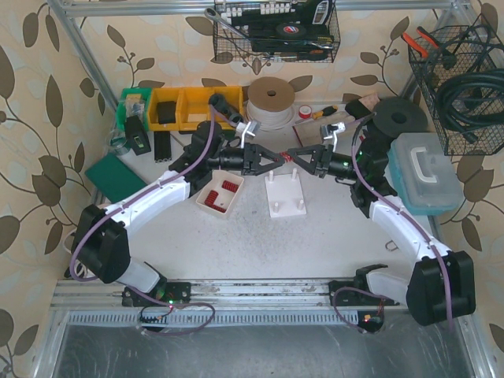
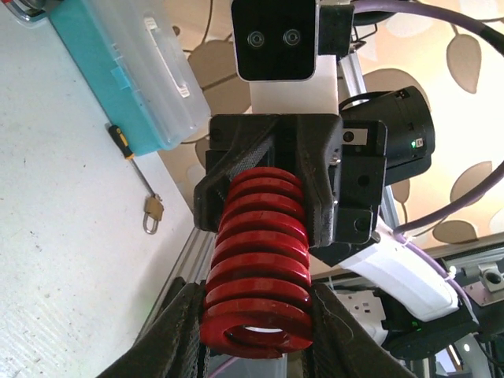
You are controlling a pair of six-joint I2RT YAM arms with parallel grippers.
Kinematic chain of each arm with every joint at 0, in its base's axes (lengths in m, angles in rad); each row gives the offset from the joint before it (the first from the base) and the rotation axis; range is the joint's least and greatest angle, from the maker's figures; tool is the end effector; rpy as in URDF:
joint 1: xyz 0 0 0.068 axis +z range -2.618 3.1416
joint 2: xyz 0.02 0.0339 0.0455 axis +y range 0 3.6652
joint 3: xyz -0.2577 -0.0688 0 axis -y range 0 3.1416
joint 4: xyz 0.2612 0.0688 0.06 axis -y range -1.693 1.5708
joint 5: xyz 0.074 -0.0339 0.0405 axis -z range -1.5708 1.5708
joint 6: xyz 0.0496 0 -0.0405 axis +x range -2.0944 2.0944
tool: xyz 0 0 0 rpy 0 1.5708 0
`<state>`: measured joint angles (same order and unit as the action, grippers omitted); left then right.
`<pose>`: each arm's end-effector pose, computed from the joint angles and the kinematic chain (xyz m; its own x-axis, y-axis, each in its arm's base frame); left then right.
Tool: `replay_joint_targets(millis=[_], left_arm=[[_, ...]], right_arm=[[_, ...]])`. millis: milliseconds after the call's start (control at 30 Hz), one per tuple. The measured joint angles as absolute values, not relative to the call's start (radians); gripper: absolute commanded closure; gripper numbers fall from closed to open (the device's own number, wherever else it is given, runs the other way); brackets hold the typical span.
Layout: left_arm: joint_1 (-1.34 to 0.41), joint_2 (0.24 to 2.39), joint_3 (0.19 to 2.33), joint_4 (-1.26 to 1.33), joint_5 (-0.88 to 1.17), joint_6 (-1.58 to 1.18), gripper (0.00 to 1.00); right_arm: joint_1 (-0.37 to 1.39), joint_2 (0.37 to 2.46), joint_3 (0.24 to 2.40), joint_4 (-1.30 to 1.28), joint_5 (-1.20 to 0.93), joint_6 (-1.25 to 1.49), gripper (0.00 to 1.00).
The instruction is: Install the large spring
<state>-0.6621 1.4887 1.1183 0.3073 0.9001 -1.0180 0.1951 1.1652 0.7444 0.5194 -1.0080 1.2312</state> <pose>0.2669 -0.2573 0.3251 -0.8761 0.0122 -0.4820 0.4821 0.0380 -0.8753 0.2678 0.0957 0.3082 -0.8439 0.3460 -0.4100 -0.4006 0.1020 0.9106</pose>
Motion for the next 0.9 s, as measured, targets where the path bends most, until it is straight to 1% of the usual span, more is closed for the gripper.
replay_joint_targets(millis=[200, 233, 267, 300, 333, 367, 433, 500, 600, 667, 733, 900], left_arm=[[-0.662, 1.489, 1.118, 0.277, 0.905, -0.986, 1.00], [-0.663, 1.489, 1.118, 0.271, 0.905, -0.977, 0.96], [-0.663, 1.489, 1.118, 0.268, 0.905, -0.972, 0.89], [-0.663, 1.489, 1.118, 0.264, 0.905, -0.968, 0.79], [-0.663, 1.489, 1.118, 0.261, 0.905, -0.965, 0.64], [-0.663, 1.489, 1.118, 0.256, 0.904, -0.962, 0.52], [-0.665, 1.489, 1.118, 0.247, 0.892, -0.949, 0.38], [-0.665, 1.488, 1.118, 0.228, 0.865, -0.941, 0.31], [-0.664, 1.483, 1.119, 0.175, 0.831, -0.912, 0.28], [-0.660, 1.468, 1.119, 0.111, 0.801, -0.884, 0.27], [-0.659, 1.441, 1.119, 0.044, 0.765, -0.854, 0.23], [-0.653, 1.327, 1.096, -0.125, 0.633, -0.741, 0.22]], right_arm=[[0.194, 1.145, 0.759, 0.422, -1.010, 1.168, 1.00], [0.194, 1.144, 0.763, 0.410, -1.010, 1.161, 1.00], [0.194, 1.144, 0.766, 0.398, -1.010, 1.154, 1.00], [0.194, 1.144, 0.769, 0.385, -1.010, 1.147, 1.00], [0.194, 1.144, 0.772, 0.376, -1.010, 1.140, 1.00], [0.194, 1.144, 0.775, 0.362, -1.010, 1.131, 1.00], [0.195, 1.144, 0.784, 0.334, -1.006, 1.108, 1.00], [0.196, 1.142, 0.788, 0.290, -0.997, 1.077, 1.00], [0.191, 1.142, 0.807, 0.177, -0.968, 1.003, 1.00], [0.187, 1.142, 0.850, 0.056, -0.933, 0.921, 1.00], [0.186, 1.142, 0.919, -0.086, -0.875, 0.817, 1.00], [0.191, 1.142, 1.072, -0.371, -0.672, 0.580, 1.00]])
